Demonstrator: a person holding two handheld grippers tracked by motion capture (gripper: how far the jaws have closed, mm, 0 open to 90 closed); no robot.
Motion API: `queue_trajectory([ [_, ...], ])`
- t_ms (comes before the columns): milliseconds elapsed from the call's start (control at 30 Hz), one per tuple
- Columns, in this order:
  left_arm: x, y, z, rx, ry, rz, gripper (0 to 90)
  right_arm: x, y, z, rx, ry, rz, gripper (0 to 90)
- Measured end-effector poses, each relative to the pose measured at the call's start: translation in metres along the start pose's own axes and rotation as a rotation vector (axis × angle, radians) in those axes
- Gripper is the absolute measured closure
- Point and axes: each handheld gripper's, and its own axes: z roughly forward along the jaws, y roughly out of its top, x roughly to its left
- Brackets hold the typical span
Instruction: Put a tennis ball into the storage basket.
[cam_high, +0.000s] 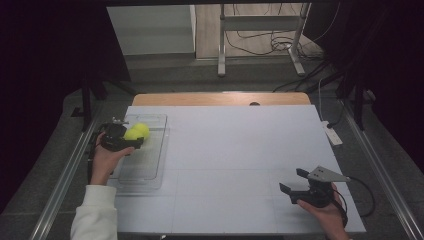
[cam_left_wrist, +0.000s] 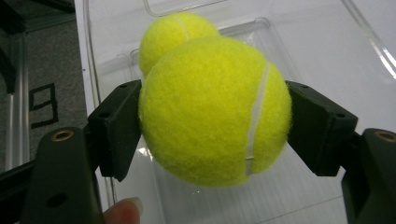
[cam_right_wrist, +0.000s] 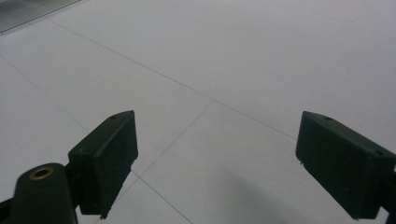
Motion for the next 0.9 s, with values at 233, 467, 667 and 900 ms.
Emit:
queue_trajectory([
  [233, 0.001, -0.001, 0.003, 0.028, 0.001, 0.005, 26.0, 0.000, 0.000, 0.000, 0.001, 0.000, -0.001, 13.4],
  [467, 0.001, -0.002, 0.008, 0.065, 0.016, 0.011, 25.9, 0.000, 0.000, 0.000, -0.001, 0.002, 0.000, 13.4],
  [667, 0.000, -0.002, 0.012, 0.092, 0.021, 0.020, 25.9, 0.000, 0.000, 0.000, 0.000, 0.002, 0.000, 13.4],
  [900, -0.002, -0.002, 0.016, 0.131, 0.036, 0.030, 25.8, 0.000, 0.000, 0.000, 0.003, 0.001, -0.001, 13.4],
])
